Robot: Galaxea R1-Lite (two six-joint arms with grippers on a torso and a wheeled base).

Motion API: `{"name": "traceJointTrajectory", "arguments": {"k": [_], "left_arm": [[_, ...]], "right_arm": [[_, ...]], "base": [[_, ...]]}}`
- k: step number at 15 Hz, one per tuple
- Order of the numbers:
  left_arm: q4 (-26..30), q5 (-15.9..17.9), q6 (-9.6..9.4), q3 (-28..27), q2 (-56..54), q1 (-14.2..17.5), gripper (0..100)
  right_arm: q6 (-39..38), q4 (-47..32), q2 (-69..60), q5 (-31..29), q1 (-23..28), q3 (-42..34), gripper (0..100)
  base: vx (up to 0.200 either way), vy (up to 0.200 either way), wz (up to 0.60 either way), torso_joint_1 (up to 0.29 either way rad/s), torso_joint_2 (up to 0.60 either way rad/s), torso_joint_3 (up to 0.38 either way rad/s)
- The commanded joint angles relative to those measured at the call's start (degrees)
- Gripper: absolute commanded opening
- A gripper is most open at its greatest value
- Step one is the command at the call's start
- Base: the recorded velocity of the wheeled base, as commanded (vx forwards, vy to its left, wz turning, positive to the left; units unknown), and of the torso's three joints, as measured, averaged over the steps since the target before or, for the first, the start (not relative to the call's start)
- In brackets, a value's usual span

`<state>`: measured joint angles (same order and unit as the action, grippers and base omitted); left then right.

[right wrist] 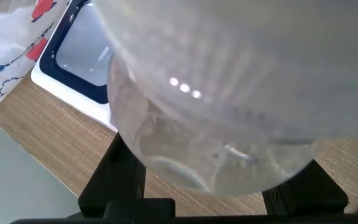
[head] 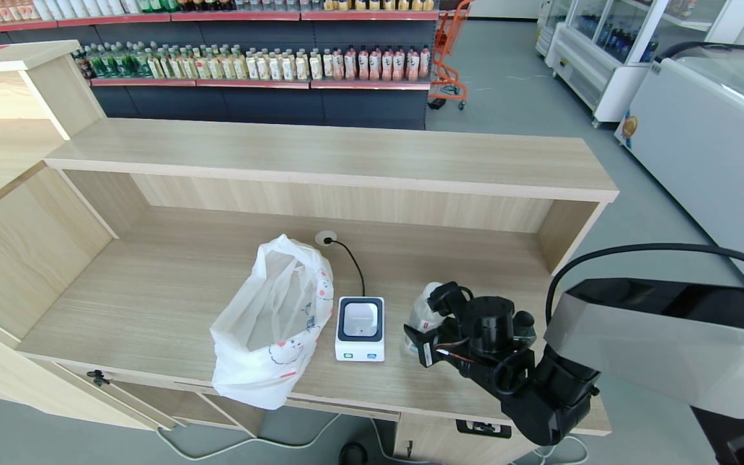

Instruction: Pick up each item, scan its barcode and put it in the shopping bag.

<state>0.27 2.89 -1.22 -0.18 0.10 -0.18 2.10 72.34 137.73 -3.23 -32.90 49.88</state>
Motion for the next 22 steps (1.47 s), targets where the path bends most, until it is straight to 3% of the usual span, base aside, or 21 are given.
{"name": "traceJointTrajectory", "arguments": {"k": [1, 5, 7, 10, 14, 15, 16, 17, 19, 22], "left_arm": [[0.0, 0.01, -0.01, 0.01, -0.01, 0.01, 0], [0.0, 0.01, -0.01, 0.01, -0.01, 0.01, 0], [0.0, 0.01, -0.01, 0.01, -0.01, 0.01, 0], [0.0, 0.01, -0.01, 0.01, -0.01, 0.01, 0], [0.0, 0.01, -0.01, 0.01, -0.01, 0.01, 0], [0.0, 0.01, -0.01, 0.01, -0.01, 0.01, 0], [0.0, 0.01, -0.01, 0.01, -0.01, 0.01, 0], [0.0, 0.01, -0.01, 0.01, -0.01, 0.01, 0], [0.0, 0.01, -0.01, 0.01, -0.01, 0.01, 0], [0.0, 0.01, -0.01, 0.01, -0.01, 0.01, 0]], "right_arm": [[-0.08, 0.35, -0.44, -0.02, -0.06, -1.1, 0], [-5.17, 2.02, -5.37, -1.16, 0.29, -1.63, 0], [-8.78, -1.67, -11.87, -4.42, 1.61, -2.07, 0], [-14.31, -10.64, -23.65, -2.57, 2.49, -2.69, 0], [-17.13, -15.21, -38.24, 10.96, 6.89, -7.78, 0], [-18.44, -15.21, -43.77, 19.49, 9.0, -12.27, 0], [-19.32, -15.21, -46.15, 22.65, 9.44, -13.85, 0], [-23.19, -17.85, -54.5, 31.53, 10.23, -17.19, 0], [-28.55, -29.54, -66.54, 41.38, 10.14, -16.84, 0], [-30.92, -39.82, -75.85, 51.92, 10.05, -16.22, 0]], "base": [[0.0, 0.0, 0.0, 0.0, 0.0, 0.0], [0.0, 0.0, 0.0, 0.0, 0.0, 0.0], [0.0, 0.0, 0.0, 0.0, 0.0, 0.0], [0.0, 0.0, 0.0, 0.0, 0.0, 0.0], [0.0, 0.0, 0.0, 0.0, 0.0, 0.0], [0.0, 0.0, 0.0, 0.0, 0.0, 0.0], [0.0, 0.0, 0.0, 0.0, 0.0, 0.0], [0.0, 0.0, 0.0, 0.0, 0.0, 0.0], [0.0, 0.0, 0.0, 0.0, 0.0, 0.0], [0.0, 0.0, 0.0, 0.0, 0.0, 0.0]]}}
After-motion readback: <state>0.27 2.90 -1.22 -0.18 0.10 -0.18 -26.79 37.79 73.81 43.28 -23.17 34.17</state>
